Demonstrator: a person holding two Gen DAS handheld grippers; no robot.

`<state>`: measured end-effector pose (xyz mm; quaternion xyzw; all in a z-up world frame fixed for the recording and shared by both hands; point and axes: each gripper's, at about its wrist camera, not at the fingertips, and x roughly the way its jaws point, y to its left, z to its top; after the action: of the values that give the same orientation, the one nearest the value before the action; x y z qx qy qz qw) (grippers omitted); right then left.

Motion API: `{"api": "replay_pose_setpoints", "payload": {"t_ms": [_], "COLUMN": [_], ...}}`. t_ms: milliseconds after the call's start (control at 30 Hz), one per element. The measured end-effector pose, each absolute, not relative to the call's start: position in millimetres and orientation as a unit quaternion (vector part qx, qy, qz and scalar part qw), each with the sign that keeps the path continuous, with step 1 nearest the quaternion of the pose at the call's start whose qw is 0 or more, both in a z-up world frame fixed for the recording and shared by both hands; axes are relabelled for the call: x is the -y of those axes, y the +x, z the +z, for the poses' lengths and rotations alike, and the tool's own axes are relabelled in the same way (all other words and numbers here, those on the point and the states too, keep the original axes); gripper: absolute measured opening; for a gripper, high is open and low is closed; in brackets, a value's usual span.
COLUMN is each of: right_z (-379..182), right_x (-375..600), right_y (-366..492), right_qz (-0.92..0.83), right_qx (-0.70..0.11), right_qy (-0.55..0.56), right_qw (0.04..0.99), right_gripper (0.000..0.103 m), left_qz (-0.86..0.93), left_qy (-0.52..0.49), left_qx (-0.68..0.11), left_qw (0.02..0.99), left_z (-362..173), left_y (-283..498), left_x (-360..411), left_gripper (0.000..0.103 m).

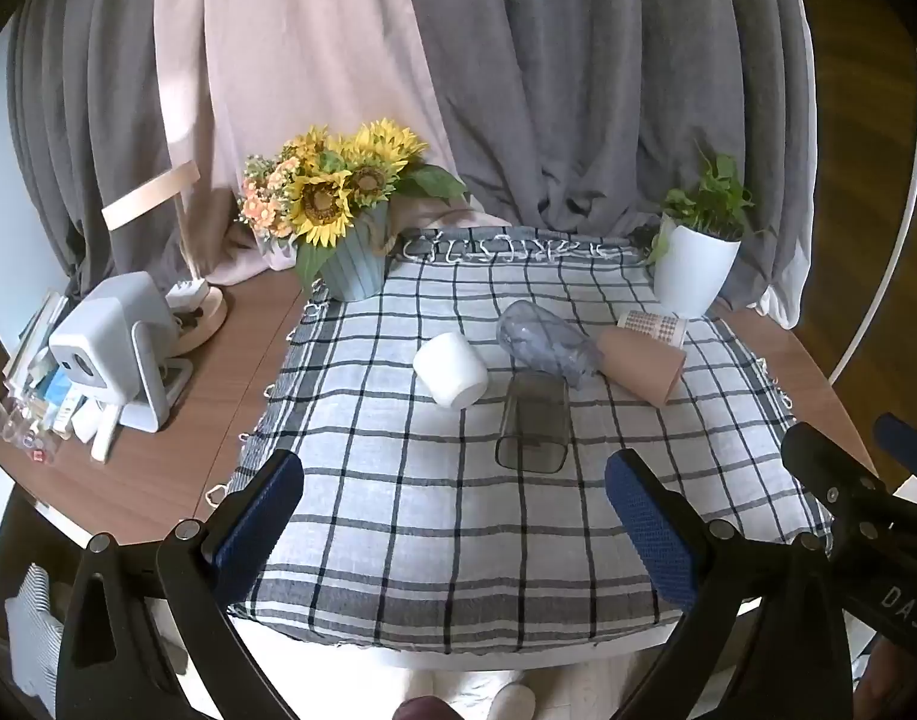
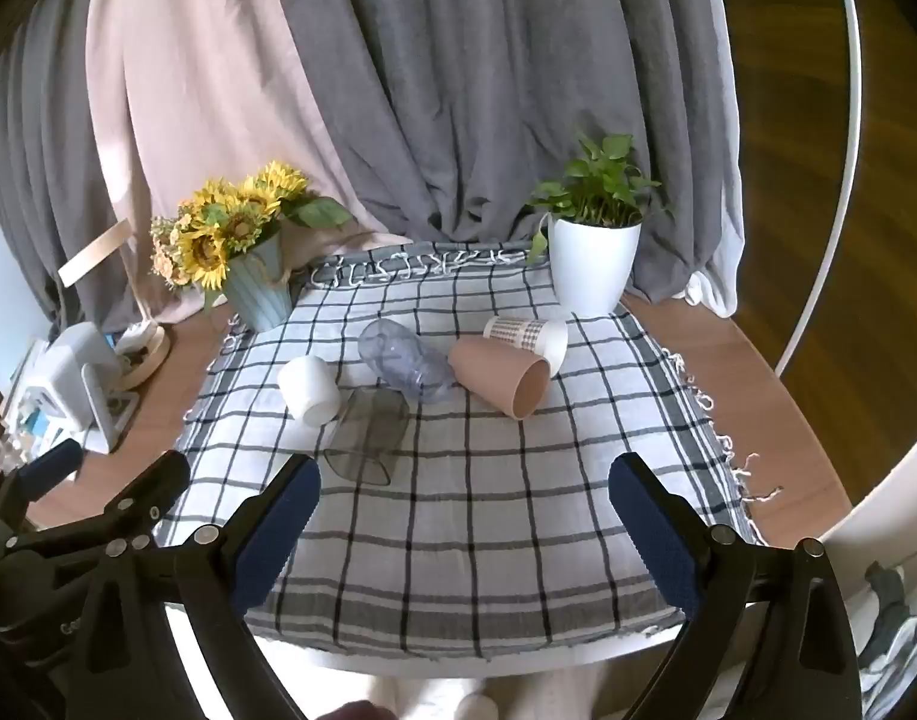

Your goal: Flip cup upside down

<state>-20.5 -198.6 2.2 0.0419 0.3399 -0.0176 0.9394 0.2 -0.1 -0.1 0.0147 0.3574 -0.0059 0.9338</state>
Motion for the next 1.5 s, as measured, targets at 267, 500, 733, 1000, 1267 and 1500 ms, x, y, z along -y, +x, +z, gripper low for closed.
{"api": "replay_pose_setpoints", "payload": {"t_ms": [267, 500, 733, 1000, 1267, 1500], "right_z": [4, 4, 4, 5, 7, 6], "right_x": [197, 196, 198, 199, 199, 197], "right_y": [-21, -20, -19, -20, -19, -19], "right_qz": [-0.016, -0.018, -0.016, -0.016, -0.016, -0.016], "right_qx": [-0.336, -0.335, -0.335, -0.334, -0.335, -0.335], "right_qy": [0.043, 0.045, 0.046, 0.047, 0.047, 0.046], "right_qw": [0.941, 0.941, 0.941, 0.941, 0.941, 0.941], "right_gripper": [0.097, 0.097, 0.097, 0.097, 0.097, 0.097], "left_qz": [-0.006, -0.007, -0.006, -0.005, -0.005, -0.006], "left_qy": [0.012, 0.017, 0.017, 0.018, 0.016, 0.017], "left_qx": [-0.359, -0.356, -0.356, -0.356, -0.358, -0.358], "left_qw": [0.933, 0.934, 0.934, 0.934, 0.934, 0.934], "left_z": [0, 0, 0, 4, 11, 11], "left_y": [5, 0, 1, -3, 0, 0], "left_x": [-1, 0, 1, 5, 4, 5], "left_gripper": [0.103, 0.103, 0.103, 0.103, 0.103, 0.103]}}
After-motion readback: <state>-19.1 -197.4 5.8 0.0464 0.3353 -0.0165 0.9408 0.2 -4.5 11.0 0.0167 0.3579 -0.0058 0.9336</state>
